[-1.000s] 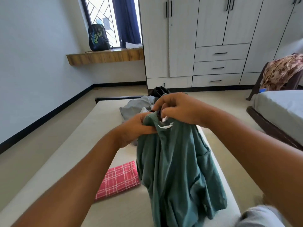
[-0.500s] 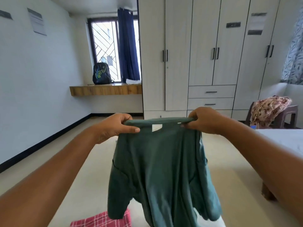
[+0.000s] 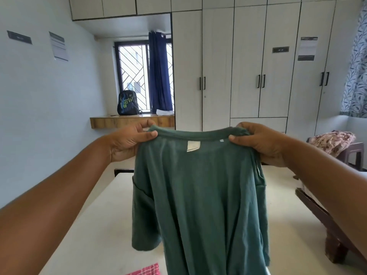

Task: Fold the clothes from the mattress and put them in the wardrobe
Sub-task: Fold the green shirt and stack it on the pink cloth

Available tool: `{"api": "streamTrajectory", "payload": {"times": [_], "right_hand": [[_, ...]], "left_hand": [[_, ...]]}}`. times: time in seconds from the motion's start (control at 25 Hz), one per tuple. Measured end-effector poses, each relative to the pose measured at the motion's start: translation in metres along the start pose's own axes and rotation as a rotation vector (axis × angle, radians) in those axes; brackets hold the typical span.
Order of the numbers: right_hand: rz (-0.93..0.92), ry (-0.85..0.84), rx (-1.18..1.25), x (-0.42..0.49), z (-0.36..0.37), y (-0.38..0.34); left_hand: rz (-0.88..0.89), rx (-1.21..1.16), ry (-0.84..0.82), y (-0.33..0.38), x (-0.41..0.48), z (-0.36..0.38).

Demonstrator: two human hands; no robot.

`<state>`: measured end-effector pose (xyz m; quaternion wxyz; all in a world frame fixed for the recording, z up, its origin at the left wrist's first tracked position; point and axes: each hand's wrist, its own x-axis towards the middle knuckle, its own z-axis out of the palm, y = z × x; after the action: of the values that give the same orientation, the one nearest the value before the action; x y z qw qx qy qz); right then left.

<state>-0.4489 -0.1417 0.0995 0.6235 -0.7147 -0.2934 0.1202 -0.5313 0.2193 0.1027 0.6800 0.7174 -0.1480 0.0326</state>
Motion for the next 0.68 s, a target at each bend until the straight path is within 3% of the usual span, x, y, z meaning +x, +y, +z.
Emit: {"api": "streamTrajectory", "payload": {"times": [0.2,0.44,0.52,0.6,0.68], "right_hand": [[-0.182,0.249,-0.388,0.008,-0.007,-0.023],[-0.341,0.445,-0.601,0.006,-0.001,-0.047],[-0.406,0.498,-0.695,0.005,0.010,-0.053],[-0.428,0.488,-0.758,0.004,0.022,-0.055],[-0.421,0.461,-0.761,0.003,0.030,-0.057]], "left_hand": [[-0.118,0.321,0.020,0.035,0.002,-0.004],[-0.275,0.633,-0.033,0.054,-0.006,-0.012],[-0.271,0.861,-0.029,0.055,-0.009,-0.011],[-0.179,1.134,0.082,0.055,-0.007,-0.013],[-0.035,1.179,0.292,0.049,-0.003,-0.017]]}}
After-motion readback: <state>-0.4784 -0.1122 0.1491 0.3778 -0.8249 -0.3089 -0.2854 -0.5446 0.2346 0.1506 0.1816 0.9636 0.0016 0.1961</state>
